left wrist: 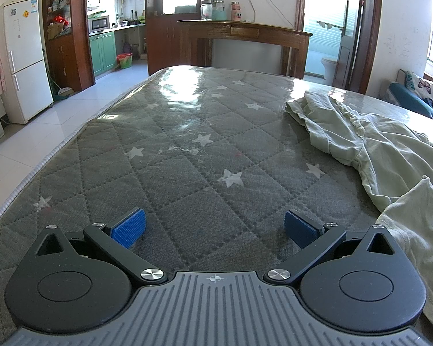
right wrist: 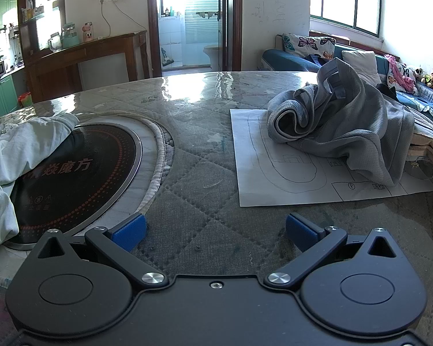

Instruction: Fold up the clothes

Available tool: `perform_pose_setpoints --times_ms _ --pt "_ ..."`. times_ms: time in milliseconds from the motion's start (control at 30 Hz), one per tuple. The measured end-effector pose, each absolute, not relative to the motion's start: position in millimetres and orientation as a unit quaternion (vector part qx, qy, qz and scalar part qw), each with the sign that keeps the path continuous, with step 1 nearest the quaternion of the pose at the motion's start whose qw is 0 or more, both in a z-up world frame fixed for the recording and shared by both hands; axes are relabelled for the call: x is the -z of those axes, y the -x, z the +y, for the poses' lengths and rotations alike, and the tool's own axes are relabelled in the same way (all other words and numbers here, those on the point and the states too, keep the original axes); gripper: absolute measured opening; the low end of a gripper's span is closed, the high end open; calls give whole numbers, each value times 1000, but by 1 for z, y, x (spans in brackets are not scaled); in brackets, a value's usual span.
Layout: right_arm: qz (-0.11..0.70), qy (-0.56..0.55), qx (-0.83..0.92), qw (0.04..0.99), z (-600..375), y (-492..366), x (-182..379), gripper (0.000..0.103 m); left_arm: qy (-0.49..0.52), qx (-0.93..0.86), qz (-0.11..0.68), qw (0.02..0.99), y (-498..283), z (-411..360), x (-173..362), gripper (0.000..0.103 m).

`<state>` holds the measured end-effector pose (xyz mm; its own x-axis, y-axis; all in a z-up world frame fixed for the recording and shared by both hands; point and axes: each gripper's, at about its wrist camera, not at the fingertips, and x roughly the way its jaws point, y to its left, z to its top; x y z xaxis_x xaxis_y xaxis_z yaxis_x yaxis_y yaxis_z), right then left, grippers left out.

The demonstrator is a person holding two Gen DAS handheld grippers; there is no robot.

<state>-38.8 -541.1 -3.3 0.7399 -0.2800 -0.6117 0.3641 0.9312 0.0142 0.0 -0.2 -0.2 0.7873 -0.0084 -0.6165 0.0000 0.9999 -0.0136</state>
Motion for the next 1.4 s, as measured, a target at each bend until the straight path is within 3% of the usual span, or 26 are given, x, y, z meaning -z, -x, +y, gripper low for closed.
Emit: perform_pose_setpoints --times_ms 367,533,667,867,1033,1133,1233,1300,1333,1400 --pt "317 -66 173 930 -538 38 2 103 9 -4 326 945 0 0 0 103" --pt "311 -79 158 934 -533 42 -1 103 106 65 302 945 15 6 -14 103" --pt "274 -140 95 947 -516 57 -19 103 76 41 304 949 23 -5 -24 103" --pt "270 -61 31 960 -454 45 -39 103 62 43 317 945 36 -25 -25 103" --pt "284 -57 3 957 -429 21 -35 103 49 95 293 950 53 -39 -30 103" --pt "295 -64 -13 953 -420 11 -33 92 53 108 293 949 57 -38 -29 103" --pt "306 -69 -25 949 -415 5 -30 68 70 119 294 946 56 -32 -26 103" --pt "314 -71 -27 947 -412 3 -28 39 80 120 296 944 55 -26 -24 103" --pt "315 -72 -26 946 -410 2 -27 32 80 119 298 944 55 -23 -23 103" --pt "313 -77 -16 946 -408 5 -26 7 80 118 300 943 53 -23 -21 102"
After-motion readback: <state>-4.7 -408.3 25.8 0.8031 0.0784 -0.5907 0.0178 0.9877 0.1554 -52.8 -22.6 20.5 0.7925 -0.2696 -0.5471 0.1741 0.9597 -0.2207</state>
